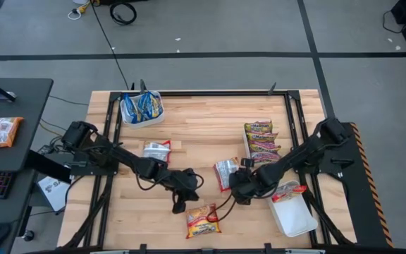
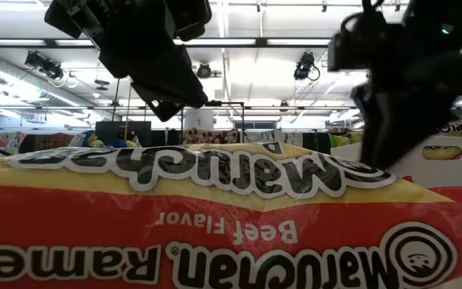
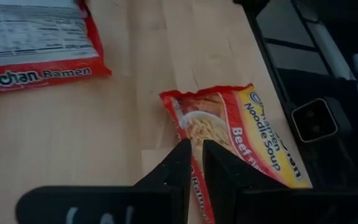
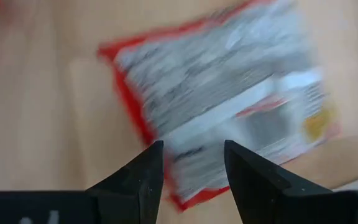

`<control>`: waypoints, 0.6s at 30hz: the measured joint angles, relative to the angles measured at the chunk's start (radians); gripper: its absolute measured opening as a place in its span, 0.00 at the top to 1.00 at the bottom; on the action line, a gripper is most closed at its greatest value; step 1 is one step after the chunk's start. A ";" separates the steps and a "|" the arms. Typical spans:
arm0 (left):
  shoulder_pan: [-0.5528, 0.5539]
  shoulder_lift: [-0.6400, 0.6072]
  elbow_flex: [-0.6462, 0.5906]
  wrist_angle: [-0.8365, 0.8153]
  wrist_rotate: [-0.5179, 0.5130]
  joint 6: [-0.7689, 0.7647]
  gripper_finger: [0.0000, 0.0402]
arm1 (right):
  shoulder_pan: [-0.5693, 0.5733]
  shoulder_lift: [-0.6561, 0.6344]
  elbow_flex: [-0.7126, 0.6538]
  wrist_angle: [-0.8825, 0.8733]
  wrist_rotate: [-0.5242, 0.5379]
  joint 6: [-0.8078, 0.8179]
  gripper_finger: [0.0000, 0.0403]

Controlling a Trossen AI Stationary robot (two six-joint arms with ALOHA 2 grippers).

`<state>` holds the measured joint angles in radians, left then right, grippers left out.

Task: Sort Maruchan noodles
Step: Put the red noodle pack into the bottom right white bin

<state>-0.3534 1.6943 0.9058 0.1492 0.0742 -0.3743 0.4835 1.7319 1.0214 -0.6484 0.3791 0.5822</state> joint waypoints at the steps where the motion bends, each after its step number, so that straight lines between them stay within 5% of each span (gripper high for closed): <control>1: 0.000 0.000 0.000 0.001 -0.001 0.000 0.89 | 0.004 0.011 0.000 -0.011 -0.032 0.000 0.57; 9: -0.029 0.000 0.000 -0.002 0.076 0.002 0.89 | 0.097 -0.044 0.014 -0.258 -0.304 -0.020 0.61; 12: -0.033 0.000 0.000 0.015 0.118 0.029 0.89 | 0.149 -0.126 0.058 -0.273 -0.279 -0.084 0.62; 18: -0.015 0.000 0.000 0.024 0.127 0.142 0.89 | 0.208 -0.179 0.072 -0.081 -0.033 -0.022 0.62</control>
<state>-0.3688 1.6943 0.9058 0.1729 0.2008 -0.2325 0.6915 1.5529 1.0930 -0.7292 0.3459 0.5600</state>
